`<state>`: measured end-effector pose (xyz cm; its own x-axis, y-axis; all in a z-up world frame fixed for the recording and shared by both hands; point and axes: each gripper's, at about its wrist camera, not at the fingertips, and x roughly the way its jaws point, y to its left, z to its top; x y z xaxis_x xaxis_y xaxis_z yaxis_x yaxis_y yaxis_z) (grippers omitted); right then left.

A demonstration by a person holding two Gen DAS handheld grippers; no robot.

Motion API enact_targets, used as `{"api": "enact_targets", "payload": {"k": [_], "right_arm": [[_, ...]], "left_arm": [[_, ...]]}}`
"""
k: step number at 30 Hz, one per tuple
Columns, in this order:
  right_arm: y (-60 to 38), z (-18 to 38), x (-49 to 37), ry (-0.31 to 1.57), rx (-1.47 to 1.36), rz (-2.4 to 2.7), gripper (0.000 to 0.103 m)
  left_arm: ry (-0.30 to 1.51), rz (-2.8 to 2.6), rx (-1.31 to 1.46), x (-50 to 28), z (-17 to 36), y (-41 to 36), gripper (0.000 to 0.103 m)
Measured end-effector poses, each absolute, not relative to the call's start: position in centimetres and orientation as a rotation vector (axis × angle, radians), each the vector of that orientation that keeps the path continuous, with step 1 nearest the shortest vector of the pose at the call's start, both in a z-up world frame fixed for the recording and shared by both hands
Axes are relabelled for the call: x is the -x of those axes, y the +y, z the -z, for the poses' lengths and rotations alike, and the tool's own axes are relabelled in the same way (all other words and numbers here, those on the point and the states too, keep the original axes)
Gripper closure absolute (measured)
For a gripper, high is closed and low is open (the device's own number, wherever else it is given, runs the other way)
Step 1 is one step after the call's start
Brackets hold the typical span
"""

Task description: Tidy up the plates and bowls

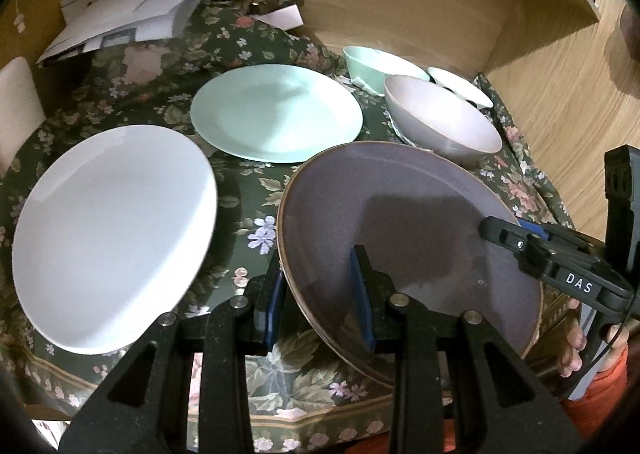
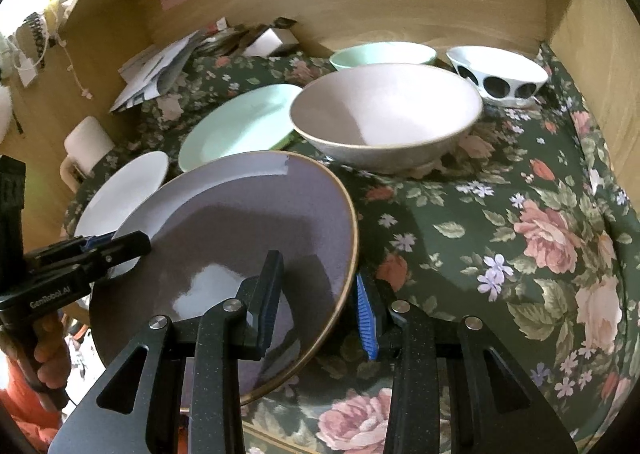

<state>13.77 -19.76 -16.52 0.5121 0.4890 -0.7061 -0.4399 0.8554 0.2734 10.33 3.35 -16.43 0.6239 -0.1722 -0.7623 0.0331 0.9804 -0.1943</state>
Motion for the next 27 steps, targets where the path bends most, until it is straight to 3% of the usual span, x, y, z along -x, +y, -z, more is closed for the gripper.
{"api": "enact_targets", "payload": {"k": [27], "right_arm": [[-19.8,17.4,-14.6,0.881,-0.032,-0.495,0.070]], "left_arm": [[0.914,0.103,0.086,-11.9,18.2,1.9,0.068]]}}
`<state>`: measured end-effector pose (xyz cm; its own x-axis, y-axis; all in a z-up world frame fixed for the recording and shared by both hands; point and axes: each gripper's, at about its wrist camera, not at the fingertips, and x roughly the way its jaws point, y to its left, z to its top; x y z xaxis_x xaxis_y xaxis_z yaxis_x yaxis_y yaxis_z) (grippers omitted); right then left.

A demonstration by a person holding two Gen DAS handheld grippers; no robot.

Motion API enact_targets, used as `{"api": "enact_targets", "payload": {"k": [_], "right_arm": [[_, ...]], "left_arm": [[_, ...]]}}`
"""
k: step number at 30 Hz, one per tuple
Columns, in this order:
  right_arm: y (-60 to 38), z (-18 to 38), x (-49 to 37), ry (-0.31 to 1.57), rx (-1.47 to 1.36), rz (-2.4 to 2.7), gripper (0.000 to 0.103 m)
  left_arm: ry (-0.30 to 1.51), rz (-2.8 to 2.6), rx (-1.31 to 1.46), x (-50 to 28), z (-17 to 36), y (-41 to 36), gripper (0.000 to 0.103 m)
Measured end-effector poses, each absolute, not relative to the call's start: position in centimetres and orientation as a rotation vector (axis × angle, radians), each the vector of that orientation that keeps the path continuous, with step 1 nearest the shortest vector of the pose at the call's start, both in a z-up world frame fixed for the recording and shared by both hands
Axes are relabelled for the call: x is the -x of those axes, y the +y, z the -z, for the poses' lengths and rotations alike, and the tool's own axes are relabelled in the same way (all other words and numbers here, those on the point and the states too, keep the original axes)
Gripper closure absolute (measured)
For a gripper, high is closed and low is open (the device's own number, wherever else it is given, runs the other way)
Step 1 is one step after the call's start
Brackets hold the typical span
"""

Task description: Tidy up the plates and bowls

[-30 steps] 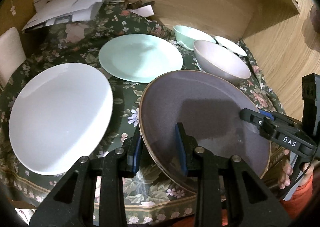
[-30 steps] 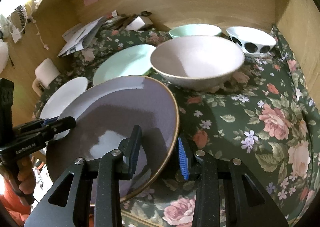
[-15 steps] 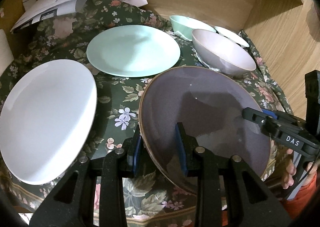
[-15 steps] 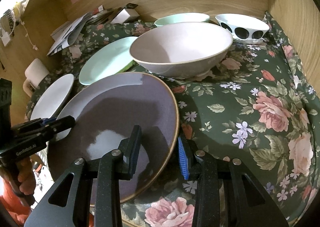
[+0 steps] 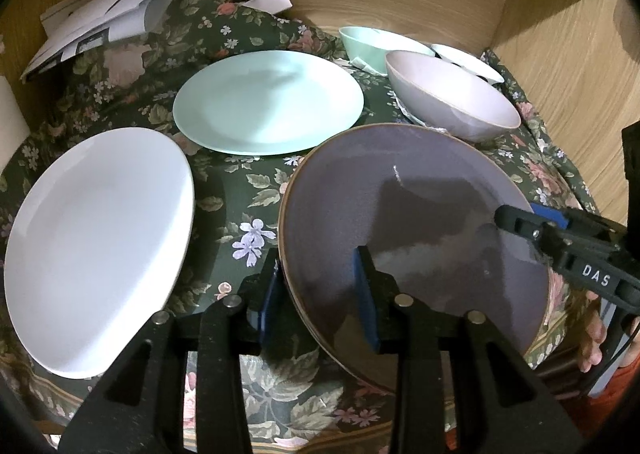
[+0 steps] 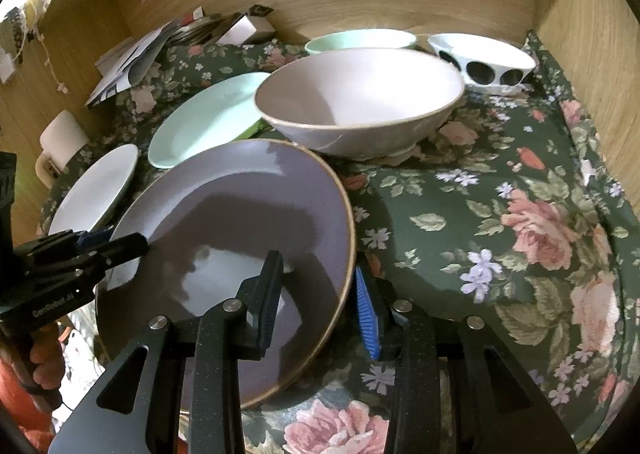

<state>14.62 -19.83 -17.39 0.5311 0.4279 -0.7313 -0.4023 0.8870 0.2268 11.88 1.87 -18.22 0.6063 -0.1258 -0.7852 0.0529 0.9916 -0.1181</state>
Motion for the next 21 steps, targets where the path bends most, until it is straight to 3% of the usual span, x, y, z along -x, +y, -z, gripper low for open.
{"api": "enact_targets", "payload": {"k": [4,9,13,15,18,21], "right_arm": [[-20.5,16.1,-14.3,0.851,-0.042,-0.488,0.064],[-20.5,14.1,-13.5,0.789,-0.037,-0.494,0.045],[-19.6,12.6,-13.1,0.750,-0.028,-0.525,0.043],[-19.0,12.0,-13.0,0.739,-0.024,-0.545,0.042],[-17.7,11.3,-12.9,0.722,-0.011,-0.580,0.033],[-16.4,10.8,-12.8,0.707,0.003,-0.609,0.031]], "left_arm": [[0.888,0.090,0.075,-11.6,17.6,2.1,0.060],[0.821,0.063,0.068,-10.8,16.0,2.8,0.040],[0.775,0.041,0.065,-10.1,14.5,3.4,0.037],[0.750,0.028,0.075,-9.7,13.7,4.1,0.027],[0.713,0.002,0.084,-9.1,12.7,5.0,0.026],[0.691,-0.023,0.092,-8.4,11.9,6.2,0.024]]}}
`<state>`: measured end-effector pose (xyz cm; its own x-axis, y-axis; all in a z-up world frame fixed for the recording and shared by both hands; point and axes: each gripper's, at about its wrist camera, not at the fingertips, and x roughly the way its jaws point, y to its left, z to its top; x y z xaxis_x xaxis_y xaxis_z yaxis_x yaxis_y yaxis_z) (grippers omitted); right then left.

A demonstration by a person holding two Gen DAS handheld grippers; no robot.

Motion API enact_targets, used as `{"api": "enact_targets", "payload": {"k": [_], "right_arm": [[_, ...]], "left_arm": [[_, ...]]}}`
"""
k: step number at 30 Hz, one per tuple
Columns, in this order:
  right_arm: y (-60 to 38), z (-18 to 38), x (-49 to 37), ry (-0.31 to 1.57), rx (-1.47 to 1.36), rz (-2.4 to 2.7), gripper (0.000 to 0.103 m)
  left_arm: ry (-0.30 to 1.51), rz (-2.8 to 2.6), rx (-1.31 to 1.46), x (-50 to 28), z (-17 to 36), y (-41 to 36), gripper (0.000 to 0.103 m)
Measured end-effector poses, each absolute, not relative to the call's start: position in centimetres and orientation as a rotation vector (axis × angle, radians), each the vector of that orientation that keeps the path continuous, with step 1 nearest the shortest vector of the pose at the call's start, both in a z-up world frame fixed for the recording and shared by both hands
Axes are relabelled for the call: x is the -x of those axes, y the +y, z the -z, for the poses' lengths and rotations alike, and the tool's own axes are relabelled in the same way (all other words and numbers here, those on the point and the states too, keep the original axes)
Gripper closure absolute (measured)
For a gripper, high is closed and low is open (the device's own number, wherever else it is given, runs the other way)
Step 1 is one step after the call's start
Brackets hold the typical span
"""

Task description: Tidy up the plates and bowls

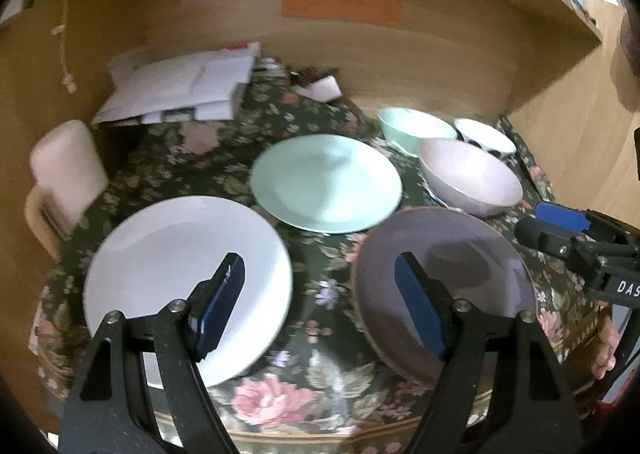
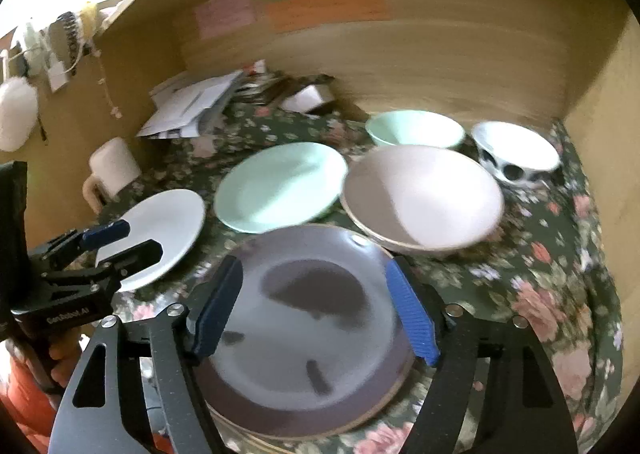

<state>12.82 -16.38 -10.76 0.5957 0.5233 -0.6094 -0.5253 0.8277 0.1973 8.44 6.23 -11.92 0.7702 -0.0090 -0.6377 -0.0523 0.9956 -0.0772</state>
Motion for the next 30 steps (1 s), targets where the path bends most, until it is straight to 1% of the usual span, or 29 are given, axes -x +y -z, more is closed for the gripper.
{"api": "enact_targets", "payload": {"k": [1,3,7,14,30], "right_arm": [[-15.8,10.6,-12.9,0.705,0.008,-0.624,0.030],[-14.8,10.6,-13.1,0.704,0.012,-0.650,0.029],[-12.6,10.6,-13.4,0.707,0.023,-0.694,0.029],[-9.1,11.0,-13.8,0.743,0.063,-0.756,0.029],[-2.1,13.3,-15.9,0.888,0.176,-0.828,0.029]], "left_arm": [[0.686,-0.033,0.098,-8.3,11.7,6.6,0.022],[0.667,-0.057,0.114,-7.8,11.5,7.7,0.014],[0.652,-0.112,0.112,-7.0,11.4,9.5,0.013],[0.679,-0.193,0.132,-6.2,12.4,13.0,0.013],[0.771,-0.320,0.209,-6.5,16.7,20.3,0.013]]}}
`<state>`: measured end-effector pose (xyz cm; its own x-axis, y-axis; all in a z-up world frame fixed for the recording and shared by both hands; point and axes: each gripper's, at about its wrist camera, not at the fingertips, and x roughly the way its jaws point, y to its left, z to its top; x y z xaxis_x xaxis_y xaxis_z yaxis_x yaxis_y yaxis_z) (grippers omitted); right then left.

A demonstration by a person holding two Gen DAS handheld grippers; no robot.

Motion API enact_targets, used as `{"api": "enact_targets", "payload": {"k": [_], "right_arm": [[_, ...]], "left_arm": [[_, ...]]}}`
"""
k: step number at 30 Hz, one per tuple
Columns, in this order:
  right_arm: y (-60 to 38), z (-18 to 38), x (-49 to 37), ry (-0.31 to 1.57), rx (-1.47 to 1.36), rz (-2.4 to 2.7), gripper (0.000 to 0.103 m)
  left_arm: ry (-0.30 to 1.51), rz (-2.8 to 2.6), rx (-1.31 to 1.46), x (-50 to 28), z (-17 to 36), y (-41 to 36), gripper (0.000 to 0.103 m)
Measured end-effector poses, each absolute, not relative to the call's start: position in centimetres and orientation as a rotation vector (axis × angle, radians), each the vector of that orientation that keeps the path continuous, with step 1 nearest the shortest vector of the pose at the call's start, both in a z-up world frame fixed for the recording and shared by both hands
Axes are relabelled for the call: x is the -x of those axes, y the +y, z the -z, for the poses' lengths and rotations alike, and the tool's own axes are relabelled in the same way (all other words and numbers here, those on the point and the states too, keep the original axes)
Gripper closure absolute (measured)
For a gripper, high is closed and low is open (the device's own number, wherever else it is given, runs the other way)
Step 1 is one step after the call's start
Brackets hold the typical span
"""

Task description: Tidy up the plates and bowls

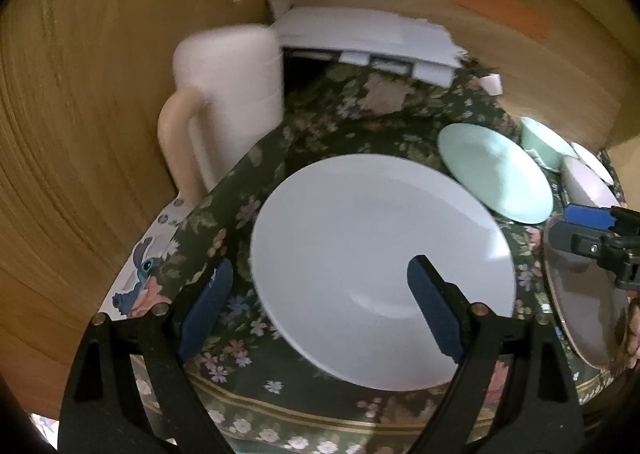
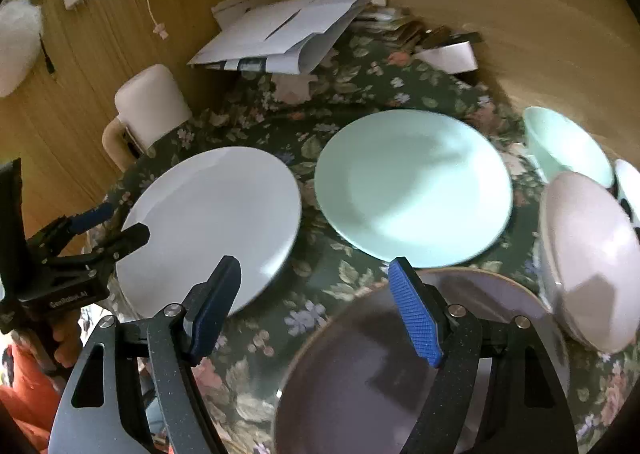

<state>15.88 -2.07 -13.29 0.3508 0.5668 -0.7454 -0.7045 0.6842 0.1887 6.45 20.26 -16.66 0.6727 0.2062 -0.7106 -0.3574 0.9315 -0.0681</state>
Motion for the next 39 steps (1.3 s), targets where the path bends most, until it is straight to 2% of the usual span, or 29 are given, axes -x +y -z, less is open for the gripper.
{"api": "enact_targets", "payload": {"k": [3,5,13,18,21,29,39], "right_arm": [[-0.7,13.8,-16.5,0.917,0.186,-0.845,0.029],[0.2,14.0,-16.7,0.928,0.193,-0.853,0.032],[3.2,15.5,-18.1,0.994,0.220,-0.873,0.063],[4.0,16.3,-19.0,1.048,0.211,-0.875,0.072],[4.5,16.7,-19.2,1.075,0.222,-0.874,0.074],[4.8,17.1,-19.4,1.086,0.213,-0.876,0.072],[3.6,16.0,-18.8,1.039,0.189,-0.861,0.072]], "left_arm": [[0.785,-0.328,0.235,-6.5,17.4,21.5,0.014],[0.792,-0.327,0.248,-6.4,17.8,22.0,0.020],[0.831,-0.273,0.297,-6.7,18.6,23.1,0.049],[0.855,-0.230,0.344,-6.9,19.0,23.5,0.064],[0.854,-0.218,0.354,-7.0,18.9,23.4,0.065],[0.855,-0.194,0.339,-7.2,18.9,23.2,0.065],[0.829,-0.175,0.328,-6.8,17.8,22.4,0.065]]}}
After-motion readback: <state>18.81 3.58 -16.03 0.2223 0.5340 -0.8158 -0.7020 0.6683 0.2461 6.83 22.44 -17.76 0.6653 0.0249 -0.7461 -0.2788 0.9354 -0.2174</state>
